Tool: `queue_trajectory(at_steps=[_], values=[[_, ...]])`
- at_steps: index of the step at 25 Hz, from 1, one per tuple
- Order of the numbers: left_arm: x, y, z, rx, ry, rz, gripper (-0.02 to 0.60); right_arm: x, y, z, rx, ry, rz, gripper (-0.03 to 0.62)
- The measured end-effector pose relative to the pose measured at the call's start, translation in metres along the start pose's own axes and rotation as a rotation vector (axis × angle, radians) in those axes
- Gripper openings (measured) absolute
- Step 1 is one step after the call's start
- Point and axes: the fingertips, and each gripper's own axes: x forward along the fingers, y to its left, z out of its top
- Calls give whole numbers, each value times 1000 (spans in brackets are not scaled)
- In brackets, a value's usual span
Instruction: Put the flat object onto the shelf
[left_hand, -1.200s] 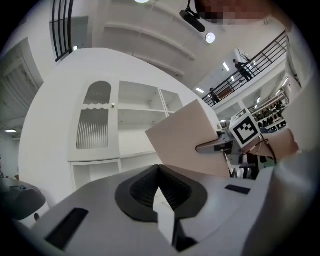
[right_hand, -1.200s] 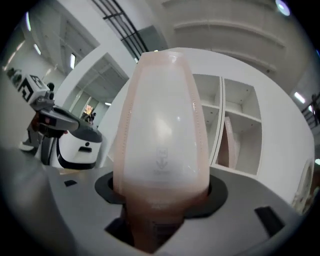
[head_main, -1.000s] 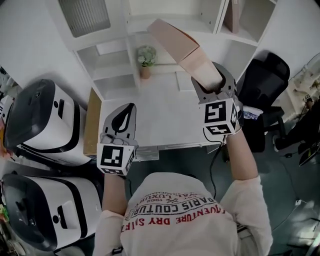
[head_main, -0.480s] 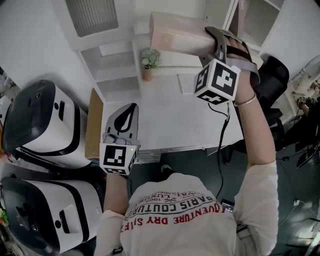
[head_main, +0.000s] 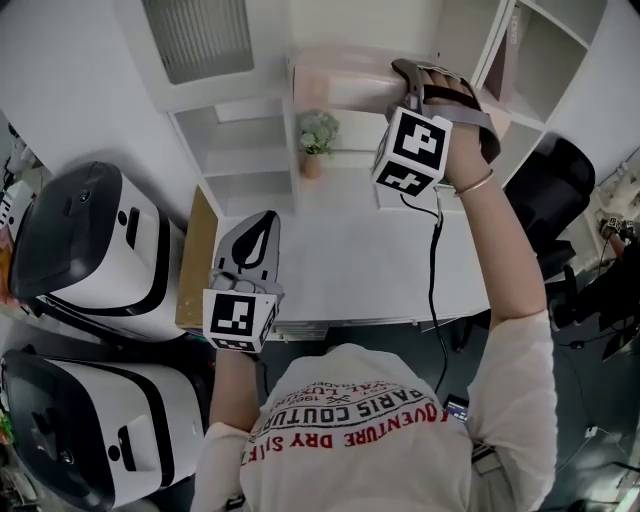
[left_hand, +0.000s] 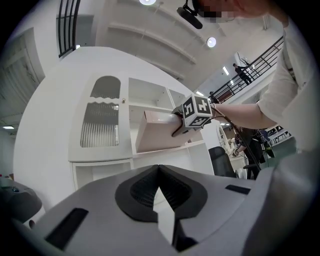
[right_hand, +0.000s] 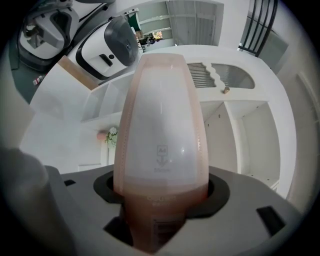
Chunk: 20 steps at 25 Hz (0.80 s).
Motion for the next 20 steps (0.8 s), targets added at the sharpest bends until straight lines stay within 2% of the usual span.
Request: queue_trajectory(at_steps=[9,16,20], values=[[35,23,-17,-5,31,29,11,52,4,6,1,-4,104,342],[52,35,-25,-2,48,44,11,89,23,8,1,-18,187,368],[64,43,-26,-2,52,61,11,105,36,16,68,-64,306,409]])
